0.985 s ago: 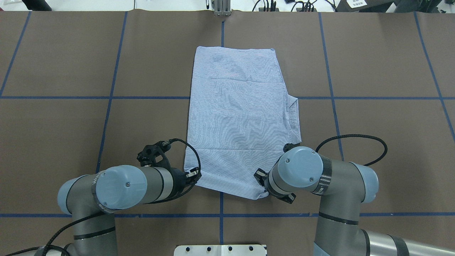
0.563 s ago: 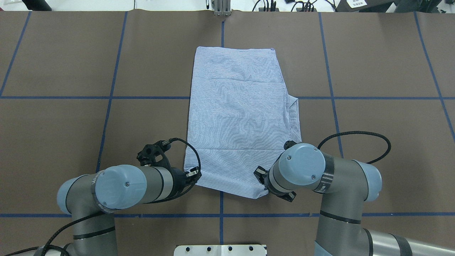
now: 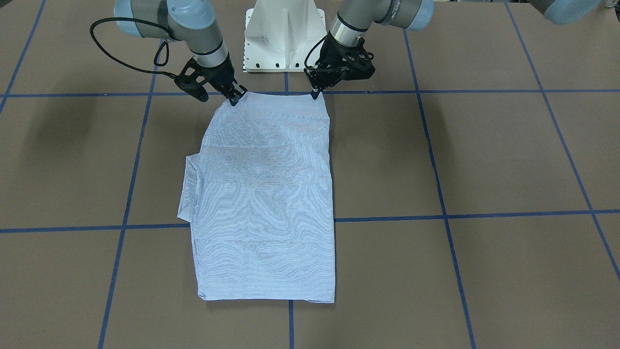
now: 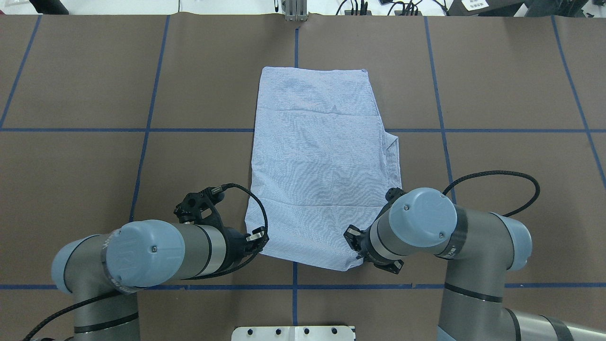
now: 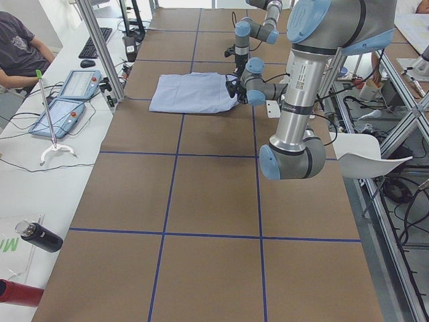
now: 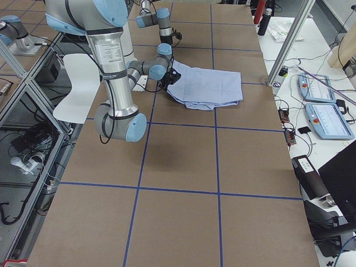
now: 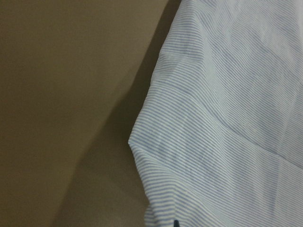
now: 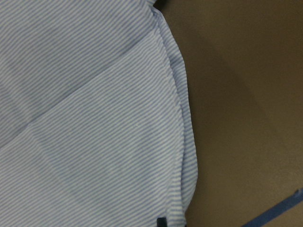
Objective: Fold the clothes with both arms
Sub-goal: 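Lift the near edge with both grippers and fold it away from the robot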
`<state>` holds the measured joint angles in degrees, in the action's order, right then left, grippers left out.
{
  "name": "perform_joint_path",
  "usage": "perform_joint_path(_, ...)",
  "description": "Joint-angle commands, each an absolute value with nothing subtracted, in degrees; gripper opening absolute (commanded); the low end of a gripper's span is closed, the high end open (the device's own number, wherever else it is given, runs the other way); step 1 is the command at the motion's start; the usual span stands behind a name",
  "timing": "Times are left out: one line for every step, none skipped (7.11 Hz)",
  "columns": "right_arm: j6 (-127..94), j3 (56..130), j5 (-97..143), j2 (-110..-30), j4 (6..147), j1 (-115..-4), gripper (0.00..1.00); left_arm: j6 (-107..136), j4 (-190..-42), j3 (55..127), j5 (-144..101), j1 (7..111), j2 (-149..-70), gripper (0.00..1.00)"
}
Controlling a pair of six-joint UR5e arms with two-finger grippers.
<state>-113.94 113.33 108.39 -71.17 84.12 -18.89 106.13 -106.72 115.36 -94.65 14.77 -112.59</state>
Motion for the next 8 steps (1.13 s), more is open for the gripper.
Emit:
perform_joint_path(-111.1,117.8,117.1,-73.6,83.9,-18.9,0.00,106.3,-97.7,121.7,-99.3,14.5,-112.6,0.00)
perform_joint_path(-111.1,119.3,121.7,-73.5,84.0,-19.1,0.00,106.3,-92.6,125.4,-102.7,14.4,-112.6,0.00)
perform_joint_path(-111.1,120.7,124.9,-73.5,84.0,-19.2,0.00,106.3,-89.5,127.8,-105.2,14.4,-112.6,0.00)
perform_joint_path(-111.1,121.7,128.5,-73.0,84.0,-19.4,0.00,106.3,-88.4,129.4,-107.2,13.9,-112.7,0.00)
perform_joint_path(-111.1,123.6,131.8,-72.9,84.0,-20.1,0.00,106.4,-87.9,131.8,-107.8,12.2,-112.6,0.00)
perform_joint_path(-111.1,126.1,135.6,-73.2,84.2,-22.3,0.00,106.8,-83.9,135.3,-108.5,11.5,-112.7,0.00)
perform_joint_path(-111.1,127.8,140.6,-73.2,84.2,-25.6,0.00,107.9,-78.8,140.0,-111.6,11.3,-112.8,0.00)
perform_joint_path(-111.1,128.9,146.0,-73.0,84.2,-29.6,0.00,109.2,-75.8,143.1,-114.2,11.5,-114.0,0.00)
